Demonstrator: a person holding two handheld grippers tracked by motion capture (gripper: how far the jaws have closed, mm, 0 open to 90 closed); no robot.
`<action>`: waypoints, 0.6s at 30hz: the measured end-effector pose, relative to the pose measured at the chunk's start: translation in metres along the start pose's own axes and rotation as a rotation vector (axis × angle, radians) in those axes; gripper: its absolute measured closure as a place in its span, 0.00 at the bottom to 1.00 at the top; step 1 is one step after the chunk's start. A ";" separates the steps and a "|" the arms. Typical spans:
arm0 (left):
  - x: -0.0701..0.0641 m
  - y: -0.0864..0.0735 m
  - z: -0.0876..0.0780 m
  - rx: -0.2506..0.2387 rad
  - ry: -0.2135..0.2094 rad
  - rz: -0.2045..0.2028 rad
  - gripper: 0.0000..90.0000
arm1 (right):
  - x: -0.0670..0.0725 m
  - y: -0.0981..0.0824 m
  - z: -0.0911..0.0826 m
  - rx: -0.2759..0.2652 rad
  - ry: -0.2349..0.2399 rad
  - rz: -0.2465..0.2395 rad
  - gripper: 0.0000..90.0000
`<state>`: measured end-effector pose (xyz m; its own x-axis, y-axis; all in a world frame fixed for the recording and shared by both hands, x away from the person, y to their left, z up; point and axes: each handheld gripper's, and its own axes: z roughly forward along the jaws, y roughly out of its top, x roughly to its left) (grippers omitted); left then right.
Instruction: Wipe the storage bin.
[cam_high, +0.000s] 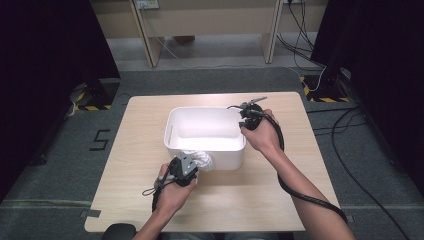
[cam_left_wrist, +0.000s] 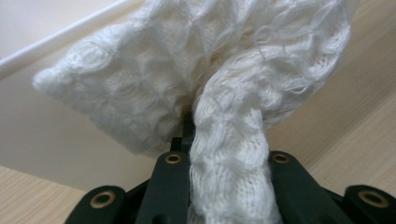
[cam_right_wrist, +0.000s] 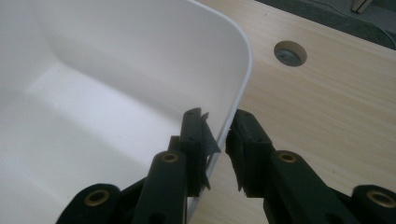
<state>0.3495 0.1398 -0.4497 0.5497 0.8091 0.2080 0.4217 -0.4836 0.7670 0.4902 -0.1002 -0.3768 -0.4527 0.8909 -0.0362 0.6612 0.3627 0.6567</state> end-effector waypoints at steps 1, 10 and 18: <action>0.000 0.000 0.000 0.001 -0.002 0.002 0.86 | 0.000 0.000 0.000 0.000 0.000 0.000 0.84; -0.001 0.001 0.000 0.004 -0.004 0.008 0.86 | 0.000 0.000 0.000 0.003 -0.001 0.000 0.84; -0.003 0.002 0.002 -0.002 -0.007 0.002 0.86 | 0.001 -0.001 0.001 0.006 0.001 0.001 0.83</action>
<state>0.3497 0.1356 -0.4500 0.5553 0.8059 0.2054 0.4192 -0.4846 0.7678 0.4900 -0.0998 -0.3779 -0.4527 0.8910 -0.0349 0.6652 0.3635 0.6522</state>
